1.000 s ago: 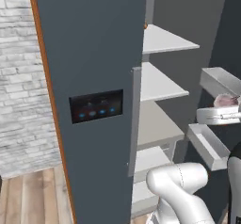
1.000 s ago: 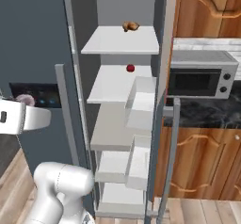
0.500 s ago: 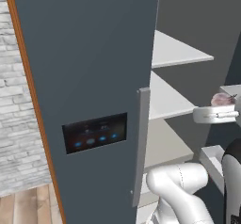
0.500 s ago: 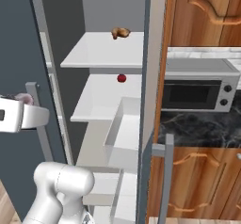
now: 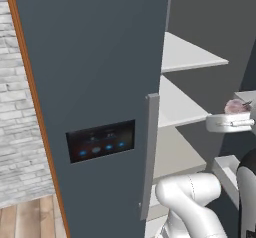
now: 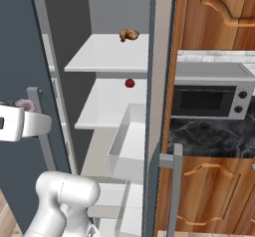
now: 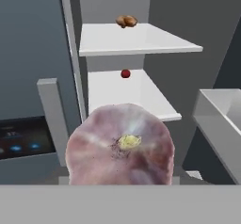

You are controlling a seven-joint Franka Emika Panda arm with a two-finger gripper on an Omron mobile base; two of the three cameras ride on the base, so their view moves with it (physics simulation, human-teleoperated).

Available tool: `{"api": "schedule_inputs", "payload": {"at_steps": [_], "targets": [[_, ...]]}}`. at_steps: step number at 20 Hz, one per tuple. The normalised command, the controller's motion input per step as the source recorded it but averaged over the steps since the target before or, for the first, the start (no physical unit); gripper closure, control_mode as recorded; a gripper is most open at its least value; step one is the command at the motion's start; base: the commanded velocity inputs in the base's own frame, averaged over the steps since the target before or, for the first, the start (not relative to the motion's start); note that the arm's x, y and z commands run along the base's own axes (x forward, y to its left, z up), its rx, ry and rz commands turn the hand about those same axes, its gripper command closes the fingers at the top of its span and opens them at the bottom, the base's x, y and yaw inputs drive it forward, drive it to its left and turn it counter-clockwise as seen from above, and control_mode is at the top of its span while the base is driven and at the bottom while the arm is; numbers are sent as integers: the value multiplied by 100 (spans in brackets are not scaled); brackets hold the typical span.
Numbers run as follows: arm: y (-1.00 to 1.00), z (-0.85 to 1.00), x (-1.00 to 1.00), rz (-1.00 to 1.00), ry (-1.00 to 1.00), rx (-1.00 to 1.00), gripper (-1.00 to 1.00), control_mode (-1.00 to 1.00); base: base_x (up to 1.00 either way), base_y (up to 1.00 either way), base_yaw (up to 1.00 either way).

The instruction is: Transport the steak and garlic to the fridge. Place the steak on the rack containing meat and place the garlic on the rack containing the vegetable, ensuring meats and vegetables are on different racks.

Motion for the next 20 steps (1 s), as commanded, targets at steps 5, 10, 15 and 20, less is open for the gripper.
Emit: {"api": "schedule_inputs", "payload": {"at_steps": [5, 10, 15, 20], "targets": [[-21, -38, 90, 0, 0, 0, 100, -100, 0, 0, 0], [-10, -43, 99, 0, 0, 0, 100, -100, 0, 0, 0], [-23, -45, 80, 0, 1, 0, 100, -100, 0, 0, 0], [-13, -46, 85, 0, 3, 0, 100, -100, 0, 0, 0]]}}
